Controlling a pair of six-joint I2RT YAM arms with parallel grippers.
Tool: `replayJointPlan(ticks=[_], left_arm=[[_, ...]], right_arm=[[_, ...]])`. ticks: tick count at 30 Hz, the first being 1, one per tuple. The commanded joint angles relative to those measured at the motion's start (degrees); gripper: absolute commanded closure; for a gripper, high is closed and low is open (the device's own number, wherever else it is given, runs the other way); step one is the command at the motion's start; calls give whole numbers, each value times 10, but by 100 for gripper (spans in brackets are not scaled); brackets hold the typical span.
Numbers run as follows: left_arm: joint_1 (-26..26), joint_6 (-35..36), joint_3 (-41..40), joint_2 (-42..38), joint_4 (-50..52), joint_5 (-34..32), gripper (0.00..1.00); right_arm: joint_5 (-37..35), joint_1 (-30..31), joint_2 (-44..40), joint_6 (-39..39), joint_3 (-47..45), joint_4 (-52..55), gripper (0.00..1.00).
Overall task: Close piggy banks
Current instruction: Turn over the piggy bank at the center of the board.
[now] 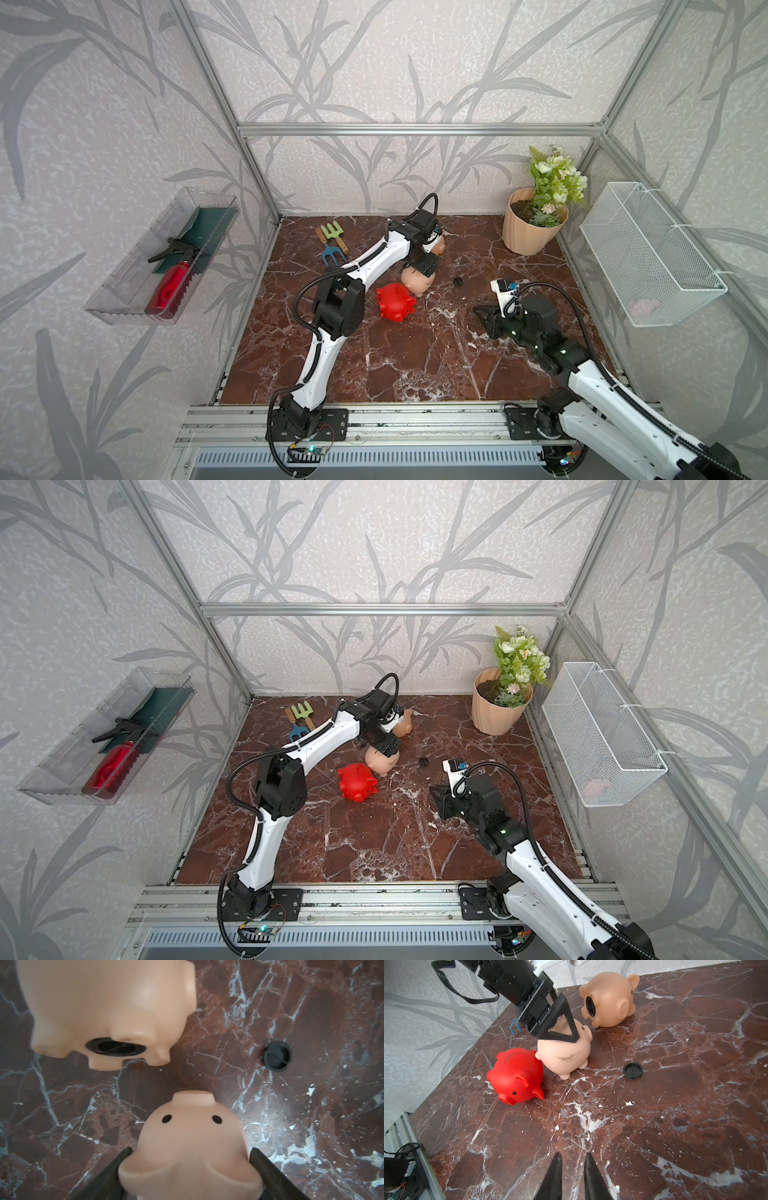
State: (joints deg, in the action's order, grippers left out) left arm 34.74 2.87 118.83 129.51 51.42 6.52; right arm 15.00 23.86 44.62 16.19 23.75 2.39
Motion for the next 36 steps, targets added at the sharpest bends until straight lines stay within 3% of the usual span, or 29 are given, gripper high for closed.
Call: replayJointPlan(ticks=[1, 7, 17, 25, 36], left_arm=[[6, -56, 22, -36, 16, 27, 26], [8, -131, -10, -64, -10, 107, 26], [11, -238, -176, -150, -155, 243, 27], [17, -284, -315, -212, -232, 300, 27], [29, -303, -429, -276, -256, 332, 26]], right_arm=[[-5, -10, -20, -1, -11, 15, 79], [-5, -31, -34, 3, -14, 25, 79], [10, -85, 15, 15, 25, 50, 79], [27, -95, 39, 22, 35, 29, 79], [53, -95, 84, 33, 53, 14, 79]])
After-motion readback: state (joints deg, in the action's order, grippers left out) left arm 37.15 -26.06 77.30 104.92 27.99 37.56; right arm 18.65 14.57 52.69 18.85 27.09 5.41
